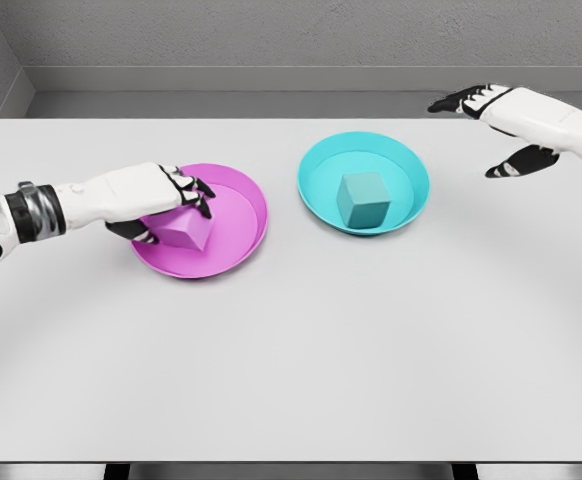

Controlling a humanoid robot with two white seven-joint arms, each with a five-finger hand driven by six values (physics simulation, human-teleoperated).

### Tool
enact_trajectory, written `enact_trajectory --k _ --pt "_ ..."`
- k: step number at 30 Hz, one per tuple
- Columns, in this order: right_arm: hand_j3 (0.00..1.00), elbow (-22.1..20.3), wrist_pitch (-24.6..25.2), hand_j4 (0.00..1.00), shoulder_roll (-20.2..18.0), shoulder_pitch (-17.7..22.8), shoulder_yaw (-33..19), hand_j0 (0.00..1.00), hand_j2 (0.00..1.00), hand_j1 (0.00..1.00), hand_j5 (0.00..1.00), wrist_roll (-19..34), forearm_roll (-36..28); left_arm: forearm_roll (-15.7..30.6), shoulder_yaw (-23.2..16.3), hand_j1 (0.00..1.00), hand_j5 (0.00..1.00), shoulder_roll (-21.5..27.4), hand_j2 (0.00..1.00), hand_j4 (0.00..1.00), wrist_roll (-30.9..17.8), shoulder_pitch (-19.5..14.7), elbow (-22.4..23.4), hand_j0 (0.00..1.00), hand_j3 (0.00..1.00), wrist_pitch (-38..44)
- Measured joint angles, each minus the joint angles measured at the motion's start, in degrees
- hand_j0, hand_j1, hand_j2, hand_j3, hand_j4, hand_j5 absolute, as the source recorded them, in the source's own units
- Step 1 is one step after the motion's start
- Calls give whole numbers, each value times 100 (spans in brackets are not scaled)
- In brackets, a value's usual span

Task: Place the blocks in the corresponding plates according to their colors

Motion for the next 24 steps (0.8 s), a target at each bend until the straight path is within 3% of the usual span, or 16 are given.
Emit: enact_trajectory --k 16,24 --pt "100 -26 1 100 -302 290 -89 100 100 100 100 0 49 29 9 100 100 -296 100 100 -26 -123 386 100 100 -1" --pt "100 -31 1 100 -334 202 -136 100 100 100 100 0 45 13 17 100 100 -415 100 100 -5 -167 582 100 100 -8"
